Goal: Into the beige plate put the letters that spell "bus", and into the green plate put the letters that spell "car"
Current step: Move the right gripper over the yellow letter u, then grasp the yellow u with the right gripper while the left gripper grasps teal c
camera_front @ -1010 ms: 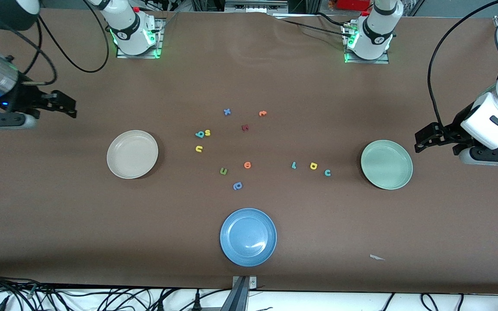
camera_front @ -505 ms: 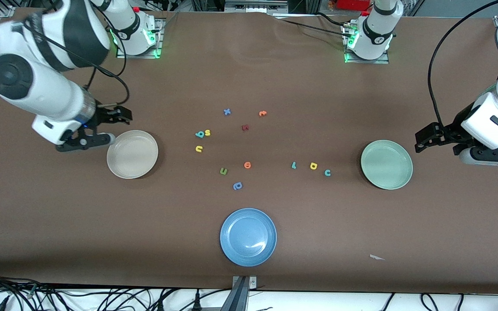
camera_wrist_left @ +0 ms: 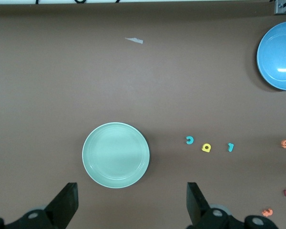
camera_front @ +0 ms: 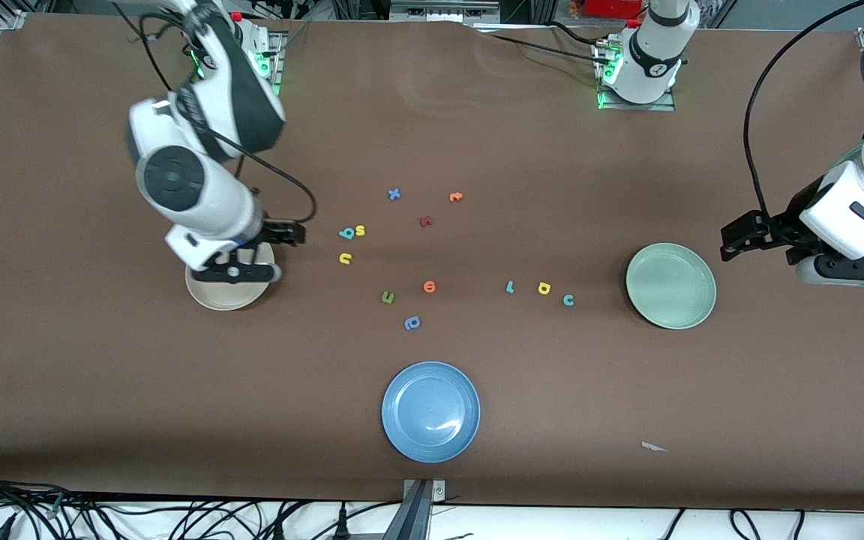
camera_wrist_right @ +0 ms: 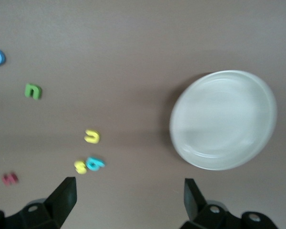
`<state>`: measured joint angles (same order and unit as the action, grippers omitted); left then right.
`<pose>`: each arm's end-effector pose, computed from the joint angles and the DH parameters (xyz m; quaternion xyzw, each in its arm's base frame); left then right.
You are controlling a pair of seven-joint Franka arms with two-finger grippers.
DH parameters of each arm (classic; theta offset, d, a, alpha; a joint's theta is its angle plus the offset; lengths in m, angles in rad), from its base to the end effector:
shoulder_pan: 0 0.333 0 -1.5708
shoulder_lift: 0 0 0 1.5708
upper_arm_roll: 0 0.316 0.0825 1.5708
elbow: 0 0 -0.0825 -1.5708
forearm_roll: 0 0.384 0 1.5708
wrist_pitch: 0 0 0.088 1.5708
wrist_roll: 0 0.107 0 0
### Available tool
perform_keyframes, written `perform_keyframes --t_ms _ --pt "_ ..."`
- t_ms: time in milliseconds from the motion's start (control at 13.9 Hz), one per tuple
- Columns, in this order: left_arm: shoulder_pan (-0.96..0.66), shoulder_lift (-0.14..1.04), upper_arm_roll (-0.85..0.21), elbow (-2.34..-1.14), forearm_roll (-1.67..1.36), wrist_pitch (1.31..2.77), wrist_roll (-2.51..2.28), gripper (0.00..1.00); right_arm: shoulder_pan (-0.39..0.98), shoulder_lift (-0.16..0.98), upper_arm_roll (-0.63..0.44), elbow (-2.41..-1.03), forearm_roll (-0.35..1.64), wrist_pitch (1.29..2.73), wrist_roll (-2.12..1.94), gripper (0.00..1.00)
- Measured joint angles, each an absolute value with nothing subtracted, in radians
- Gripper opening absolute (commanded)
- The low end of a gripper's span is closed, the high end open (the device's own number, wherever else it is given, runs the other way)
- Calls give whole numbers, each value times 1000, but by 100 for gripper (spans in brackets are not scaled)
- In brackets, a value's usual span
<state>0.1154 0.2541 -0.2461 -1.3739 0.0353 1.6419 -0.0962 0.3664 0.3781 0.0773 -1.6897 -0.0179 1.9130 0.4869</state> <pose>0.6325 -0.0596 0.5768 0.9998 -0.0142 0.0092 0.0141 0.5810 0.2698 0.3670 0.9968 -0.0195 -0.0714 0.0288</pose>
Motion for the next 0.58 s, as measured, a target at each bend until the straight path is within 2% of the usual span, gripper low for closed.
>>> perform_keyframes --t_ms 144,289,577 --pt "114 268 -247 -1388 35 1641 -96 100 409 420 78 -1735 -18 2029 577 69" --pt "106 291 -248 -1395 35 1641 -95 100 428 435 78 -1793 -18 2129 633 56" --pt "45 375 -250 -1405 35 1651 -111 100 473 442 78 -1912 -18 2312 704 54"
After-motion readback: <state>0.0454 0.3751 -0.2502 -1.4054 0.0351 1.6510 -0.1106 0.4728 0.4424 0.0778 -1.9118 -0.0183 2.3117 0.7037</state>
